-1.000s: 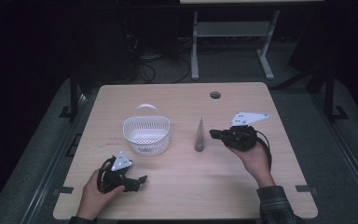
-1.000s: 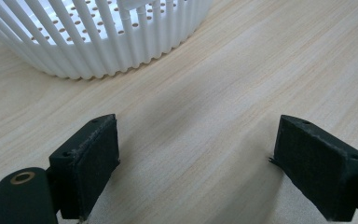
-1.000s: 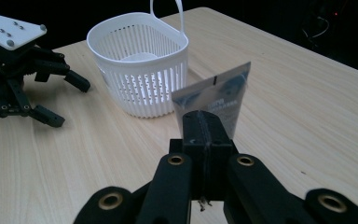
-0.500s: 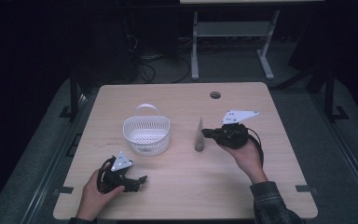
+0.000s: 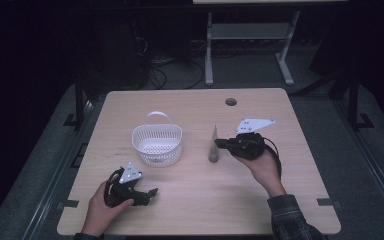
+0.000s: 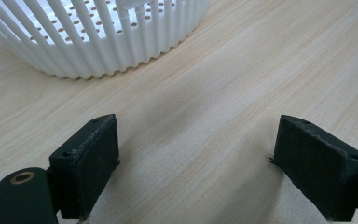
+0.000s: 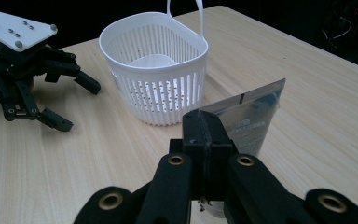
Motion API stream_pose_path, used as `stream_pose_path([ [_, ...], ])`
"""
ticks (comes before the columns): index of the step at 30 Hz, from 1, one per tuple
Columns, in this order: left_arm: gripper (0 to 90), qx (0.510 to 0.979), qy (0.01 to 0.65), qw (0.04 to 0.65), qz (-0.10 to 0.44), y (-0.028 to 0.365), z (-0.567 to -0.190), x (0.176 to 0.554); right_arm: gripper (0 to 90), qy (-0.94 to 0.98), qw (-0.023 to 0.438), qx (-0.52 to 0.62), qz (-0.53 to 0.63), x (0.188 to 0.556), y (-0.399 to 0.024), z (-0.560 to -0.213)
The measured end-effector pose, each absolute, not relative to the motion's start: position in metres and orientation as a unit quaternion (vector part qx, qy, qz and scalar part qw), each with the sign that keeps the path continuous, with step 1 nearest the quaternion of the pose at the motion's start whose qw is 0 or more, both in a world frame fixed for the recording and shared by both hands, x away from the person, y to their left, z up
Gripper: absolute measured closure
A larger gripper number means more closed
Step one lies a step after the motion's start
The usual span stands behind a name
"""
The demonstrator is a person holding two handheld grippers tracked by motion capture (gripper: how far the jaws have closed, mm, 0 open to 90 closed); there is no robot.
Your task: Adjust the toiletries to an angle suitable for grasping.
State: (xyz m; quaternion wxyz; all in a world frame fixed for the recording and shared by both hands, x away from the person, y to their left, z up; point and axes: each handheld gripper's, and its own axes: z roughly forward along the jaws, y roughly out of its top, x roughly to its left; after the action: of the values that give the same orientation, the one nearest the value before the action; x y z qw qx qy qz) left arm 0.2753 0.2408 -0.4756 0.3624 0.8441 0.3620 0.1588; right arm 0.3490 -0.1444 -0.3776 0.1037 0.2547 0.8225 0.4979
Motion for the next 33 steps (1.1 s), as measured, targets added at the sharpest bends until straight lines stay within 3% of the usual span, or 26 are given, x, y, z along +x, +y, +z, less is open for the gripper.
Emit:
stream_pose_path([
  [31, 12.9, 0.844, 0.362, 0.363, 0.159, 0.241, -0.476, 0.275, 89.4, 0.831, 0.093, 0.234, 0.496, 0.35, -0.122, -0.377],
  [33, 12.9, 0.844, 0.362, 0.363, 0.159, 0.241, -0.476, 0.275, 84.7, 0.83, 0.094, 0.237, 0.496, 0.349, -0.124, -0.376],
])
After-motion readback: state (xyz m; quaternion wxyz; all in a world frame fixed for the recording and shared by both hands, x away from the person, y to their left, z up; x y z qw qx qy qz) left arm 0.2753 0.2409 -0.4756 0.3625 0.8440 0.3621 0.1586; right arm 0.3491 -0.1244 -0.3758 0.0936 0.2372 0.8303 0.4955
